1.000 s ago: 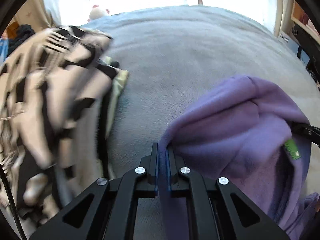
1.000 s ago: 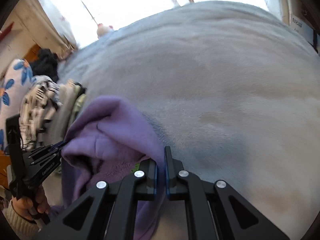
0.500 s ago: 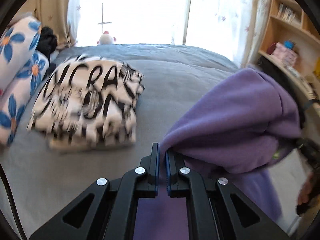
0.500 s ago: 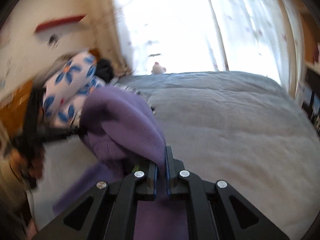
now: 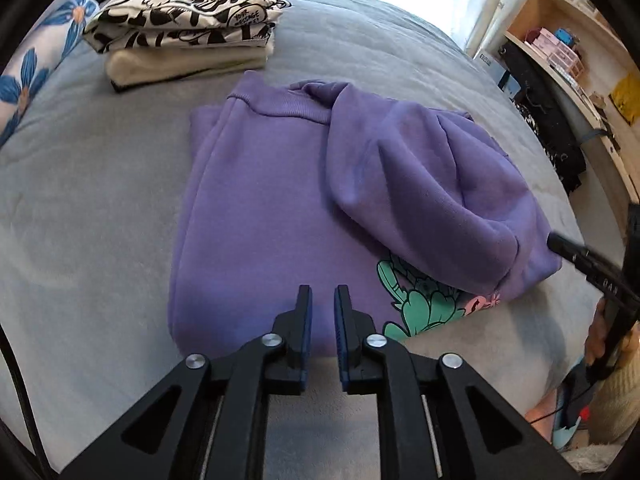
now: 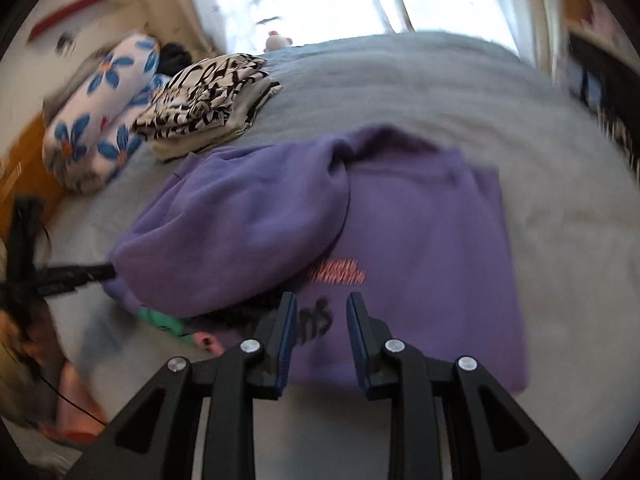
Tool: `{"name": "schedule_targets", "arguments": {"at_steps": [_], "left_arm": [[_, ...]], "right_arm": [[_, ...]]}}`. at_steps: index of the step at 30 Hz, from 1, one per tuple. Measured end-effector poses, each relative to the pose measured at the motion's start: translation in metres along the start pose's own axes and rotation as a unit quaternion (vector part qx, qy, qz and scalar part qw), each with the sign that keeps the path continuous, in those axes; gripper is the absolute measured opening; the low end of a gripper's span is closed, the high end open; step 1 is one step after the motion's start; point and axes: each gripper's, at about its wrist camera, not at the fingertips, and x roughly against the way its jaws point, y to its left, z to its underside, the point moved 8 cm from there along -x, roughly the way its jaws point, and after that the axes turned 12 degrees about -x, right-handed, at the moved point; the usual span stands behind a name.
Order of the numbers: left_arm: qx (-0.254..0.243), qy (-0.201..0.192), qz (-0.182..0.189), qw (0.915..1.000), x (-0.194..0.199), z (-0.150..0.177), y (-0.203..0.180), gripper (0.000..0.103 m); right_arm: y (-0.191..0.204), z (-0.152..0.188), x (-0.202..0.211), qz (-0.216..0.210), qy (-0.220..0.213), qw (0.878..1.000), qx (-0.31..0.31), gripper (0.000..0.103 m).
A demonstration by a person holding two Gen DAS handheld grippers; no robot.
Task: Fold large clothes
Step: 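Grasp the hood with both tools and fold it over the bundle, then release the hood and press both tools on the folded hoodie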
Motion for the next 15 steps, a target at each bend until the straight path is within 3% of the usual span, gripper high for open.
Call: {"name": "schedule_targets", "arguments": {"at_steps": [2,4,6,8,9,10,15], "left_arm": [[0.014,-0.006,0.017,0.9997,-0.001,-0.006,0.004,0.018],[0.024,-0.015,0.041,0.9988,0.001,-0.015,0.003,0.024],[0.031,-0.023,0.064,0.9972,0.004,-0.025,0.001,0.029],[0.042,-0.028,0.092,0.9945,0.006,-0.029,-0.007,0.042],[0.047,-0.031,0.108,0.9925,0.005,-0.033,-0.012,0.056],[0.055,-0.036,0.128,0.9895,0.004,-0.038,-0.015,0.062],[0.078,-0.028,0.175,0.9811,-0.020,-0.051,-0.022,0.062]], "right_arm": [[-0.003,0.008,0.001,-0.015,0.012,0.999,-0.029,0.042],[0.004,0.013,0.002,-0.038,0.016,0.998,-0.049,0.045],[0.012,0.013,0.004,-0.064,0.020,0.995,-0.077,0.061],[0.018,0.011,0.004,-0.089,0.025,0.990,-0.104,0.076],[0.020,0.009,0.003,-0.106,0.029,0.987,-0.120,0.081],[0.022,0.006,-0.001,-0.122,0.037,0.982,-0.141,0.083],[0.028,-0.001,-0.025,-0.157,0.076,0.963,-0.208,0.083]]}}
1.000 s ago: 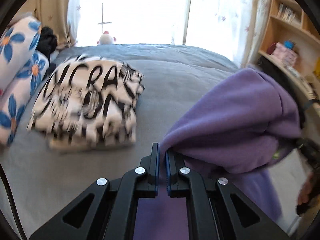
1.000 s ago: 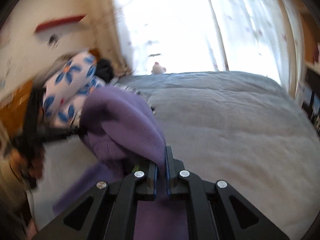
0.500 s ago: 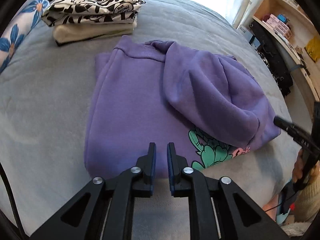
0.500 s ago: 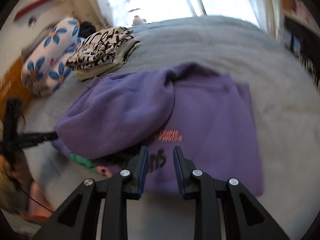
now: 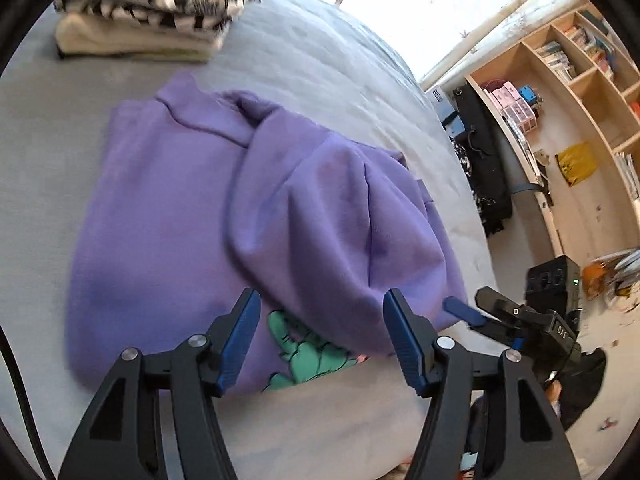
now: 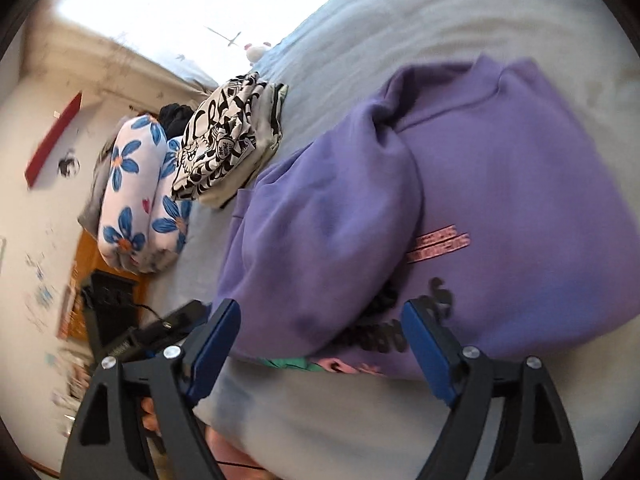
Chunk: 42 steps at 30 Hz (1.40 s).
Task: Fold large clothes
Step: 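Release the hood and press both tools on the folded hoodie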
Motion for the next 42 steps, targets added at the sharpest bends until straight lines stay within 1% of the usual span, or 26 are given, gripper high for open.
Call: {"name": "schedule_targets", "arguments": {"at_steps": [4,6,7,8,9,10,11,12,14,15,16,18,20,21,22,24,26,27,28,31,33,36,39,40,41,42], "left_arm": [[0.023,0.020,0.022,0.9993,-0.028,-0.001,0.004,0.062],[0.022,0.021,0.020,0.9993,-0.039,-0.003,0.004,0.061],[0.020,0.020,0.017,0.9995,-0.043,-0.005,0.004,0.056],[0.016,0.014,0.011,0.9997,-0.047,-0.007,0.003,0.048],[0.011,0.010,0.002,0.9999,-0.051,-0.010,0.003,0.030],[0.006,0.007,-0.005,0.9999,-0.052,-0.013,0.000,0.019],[-0.001,-0.003,-0.018,0.9998,-0.052,-0.017,-0.002,0.017],[-0.008,-0.015,-0.029,0.9994,-0.050,-0.021,-0.006,0.015],[-0.032,-0.041,-0.047,0.9975,-0.043,-0.028,-0.019,0.015],[-0.044,-0.049,-0.054,0.9963,-0.040,-0.028,-0.024,0.015],[-0.057,-0.054,-0.062,0.9950,-0.040,-0.026,-0.029,0.015],[-0.077,-0.037,-0.090,0.9923,-0.053,-0.014,-0.032,0.015],[-0.078,-0.007,-0.095,0.9924,-0.073,0.002,-0.029,0.016],[-0.075,0.006,-0.096,0.9925,-0.084,0.011,-0.027,0.016],[-0.077,0.009,-0.102,0.9918,-0.090,0.017,-0.026,0.017],[-0.088,0.000,-0.113,0.9897,-0.090,0.019,-0.029,0.017],[-0.096,0.002,-0.120,0.9881,-0.085,0.020,-0.031,0.020],[-0.099,0.005,-0.124,0.9873,-0.082,0.019,-0.032,0.024],[-0.115,0.018,-0.117,0.9863,-0.077,0.019,-0.034,0.030],[-0.126,0.007,-0.134,0.9828,-0.055,0.015,-0.036,0.041],[-0.132,-0.008,-0.147,0.9802,-0.040,0.006,-0.041,0.042],[-0.136,-0.041,-0.156,0.9775,-0.019,-0.012,-0.045,0.042],[-0.137,-0.061,-0.136,0.9793,-0.018,-0.029,-0.057,0.042],[-0.138,-0.062,-0.129,0.9801,-0.024,-0.036,-0.062,0.042],[-0.139,-0.062,-0.126,0.9802,-0.025,-0.035,-0.061,0.041],[-0.141,-0.062,-0.121,0.9806,-0.033,-0.039,-0.063,0.036]], "right_arm": [[0.007,-0.008,-0.022,-0.012,0.022,1.000,-0.015,0.083],[0.011,-0.013,-0.031,-0.018,0.027,0.999,-0.018,0.083],[0.012,-0.015,-0.037,-0.006,0.029,0.999,-0.015,0.083],[0.012,-0.017,-0.042,0.011,0.030,0.999,-0.010,0.079],[0.014,-0.019,-0.047,0.025,0.033,0.999,0.004,0.056],[0.018,-0.021,-0.050,0.037,0.031,0.998,0.030,0.037],[0.023,-0.022,-0.051,0.051,0.024,0.997,0.060,0.019],[0.028,-0.024,-0.047,0.063,0.007,0.994,0.085,0.018],[0.037,-0.027,-0.034,0.067,-0.034,0.989,0.128,0.017],[0.040,-0.028,-0.027,0.070,-0.054,0.985,0.151,0.017],[0.038,-0.028,-0.022,0.085,-0.075,0.978,0.177,0.017],[0.011,-0.025,-0.027,0.119,-0.071,0.974,0.177,0.018],[-0.027,-0.018,-0.041,0.150,-0.045,0.974,0.161,0.022],[-0.040,-0.013,-0.045,0.156,-0.039,0.975,0.155,0.028],[-0.049,-0.008,-0.045,0.150,-0.043,0.976,0.153,0.029],[-0.049,-0.001,-0.039,0.146,-0.054,0.975,0.161,0.037],[-0.043,0.003,-0.032,0.162,-0.058,0.970,0.169,0.043],[-0.039,0.005,-0.028,0.175,-0.059,0.967,0.175,0.047],[-0.034,0.006,-0.022,0.186,-0.061,0.963,0.184,0.048],[-0.015,0.008,-0.001,0.184,-0.078,0.958,0.203,0.048],[-0.003,0.007,0.015,0.187,-0.106,0.951,0.221,0.048],[0.019,0.000,0.031,0.171,-0.156,0.944,0.236,0.048],[0.036,-0.010,0.023,0.146,-0.165,0.948,0.230,0.046],[0.039,-0.014,0.016,0.140,-0.162,0.950,0.226,0.043],[0.042,-0.018,0.009,0.132,-0.157,0.953,0.225,0.032],[0.044,-0.022,-0.004,0.126,-0.144,0.956,0.222,0.021]]}}
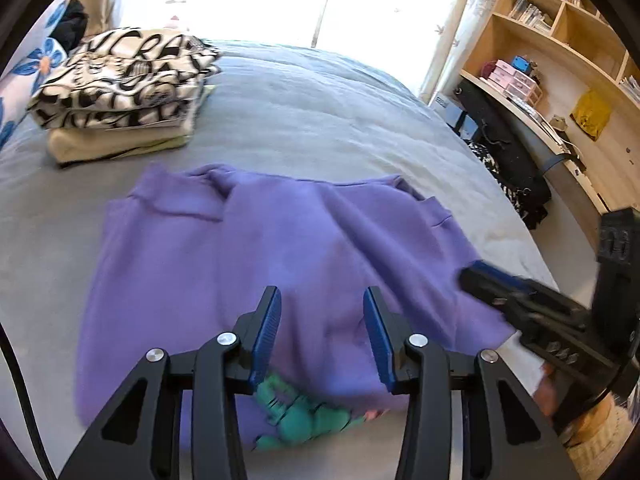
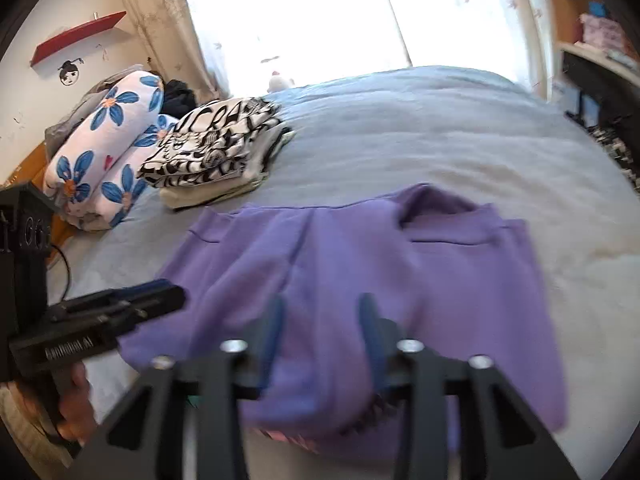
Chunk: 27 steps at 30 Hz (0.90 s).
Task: Fold large clothes
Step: 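Release the hood and press both tools on the folded hoodie, then smooth the hood flat with both tools and open them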
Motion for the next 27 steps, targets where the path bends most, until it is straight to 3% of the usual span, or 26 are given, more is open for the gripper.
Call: {"name": "schedule_targets", "arguments": {"at_steps": [4,6,8,10,12,16,27], "left_arm": [[0.009,0.031,0.024,0.9992,-0.042,0.008,-0.010,0.022],[0.012,0.049,0.022,0.9985,-0.054,0.021,-0.012,0.021],[0.012,0.064,0.017,0.9977,-0.068,0.036,-0.006,0.020],[0.013,0.066,0.023,0.9974,-0.073,0.046,-0.003,0.019],[0.014,0.057,0.029,0.9979,-0.071,0.049,-0.002,0.019],[0.017,0.053,0.027,0.9981,-0.073,0.050,-0.001,0.019],[-0.006,0.045,0.003,0.9990,-0.063,0.052,-0.010,0.020]], "right_arm": [[-0.005,0.005,-0.041,-0.005,0.037,0.999,-0.017,0.013],[-0.024,0.012,-0.057,0.032,0.047,0.998,-0.021,0.003],[-0.053,0.019,-0.066,0.072,0.049,0.996,-0.033,0.000],[-0.070,0.025,-0.063,0.031,0.045,0.996,-0.067,0.000],[-0.071,0.027,-0.060,0.023,0.045,0.996,-0.071,0.000],[-0.063,0.029,-0.059,0.047,0.033,0.997,-0.047,0.000],[-0.062,0.033,-0.058,0.062,0.033,0.996,-0.058,0.000]]}}
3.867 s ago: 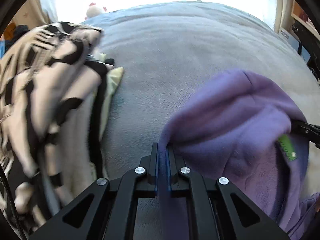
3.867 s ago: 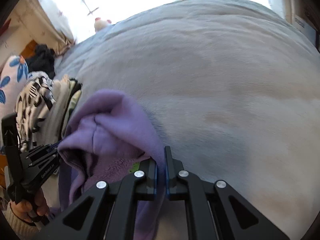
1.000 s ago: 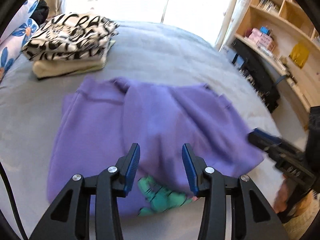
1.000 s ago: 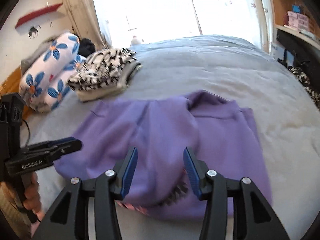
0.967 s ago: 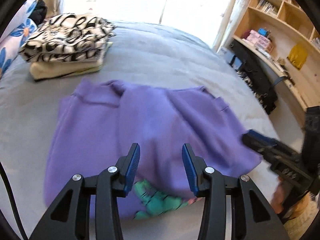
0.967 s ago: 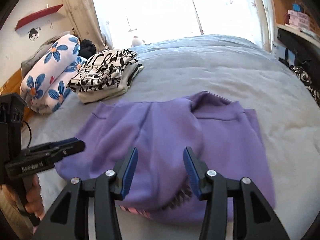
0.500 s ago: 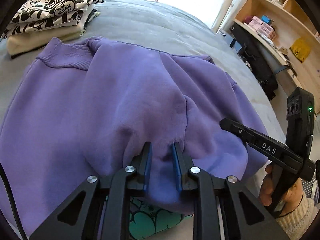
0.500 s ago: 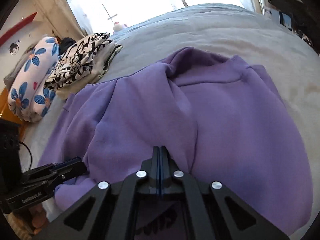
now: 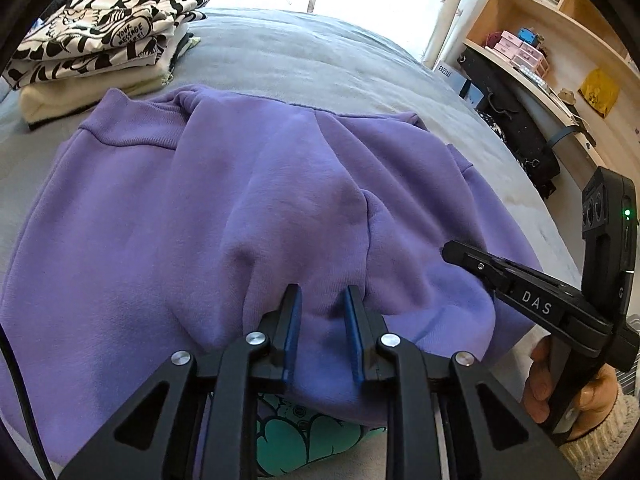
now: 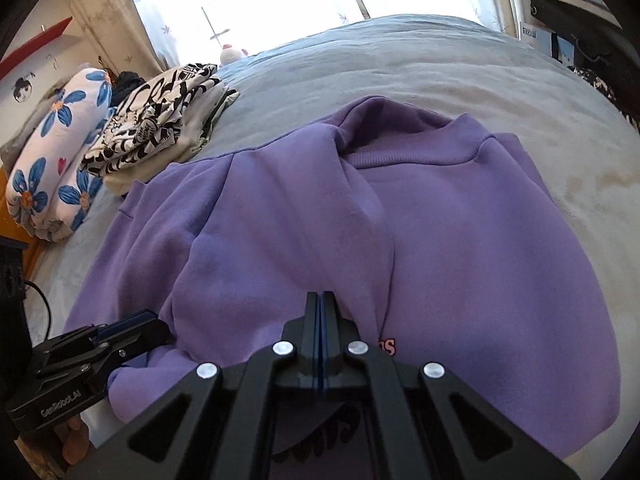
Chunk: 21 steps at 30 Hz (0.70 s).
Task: Fold large clothes
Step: 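Smooth the hood flat with both tools and open them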
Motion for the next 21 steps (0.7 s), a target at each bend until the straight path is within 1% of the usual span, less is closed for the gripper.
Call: {"name": "schedule_targets", "arguments": {"at_steps": [2,4,5,8,9,11,13,16,19,21], "left_arm": [[-0.003,0.002,-0.005,1.0000,0.002,-0.002,-0.002,0.020],[-0.002,0.004,-0.005,1.0000,0.007,-0.005,-0.003,0.023],[0.000,0.004,-0.005,1.0000,0.009,-0.006,-0.003,0.024],[0.005,-0.010,-0.008,0.9999,0.024,-0.012,-0.003,0.038],[0.005,-0.018,-0.015,0.9997,0.032,-0.014,-0.003,0.046],[0.003,-0.031,-0.021,0.9993,0.045,-0.017,-0.004,0.049],[-0.003,-0.039,-0.049,0.9980,0.061,-0.019,-0.003,0.061],[-0.008,-0.057,-0.072,0.9958,0.084,-0.020,-0.001,0.063],[-0.003,-0.065,-0.090,0.9938,0.106,-0.017,0.002,0.064],[0.004,-0.064,-0.103,0.9926,0.119,-0.015,0.005,0.064]], "right_arm": [[0.003,0.000,0.000,0.013,-0.002,1.000,0.004,0.000],[0.004,0.000,0.003,0.023,-0.009,1.000,-0.003,0.000],[0.005,0.000,0.005,0.023,-0.011,1.000,-0.011,0.003],[0.008,0.002,0.010,0.028,-0.009,0.999,-0.020,0.003],[0.010,0.003,0.012,0.033,-0.006,0.999,-0.017,0.003],[0.011,0.003,0.019,0.039,-0.004,0.999,-0.017,0.004],[0.014,0.004,0.028,0.036,-0.008,0.999,-0.021,0.004],[0.021,0.010,0.046,0.012,-0.005,0.999,-0.029,0.004],[0.028,0.017,0.065,0.010,-0.007,1.000,-0.025,0.004],[0.035,0.020,0.080,0.016,-0.018,1.000,-0.012,0.004]]}}
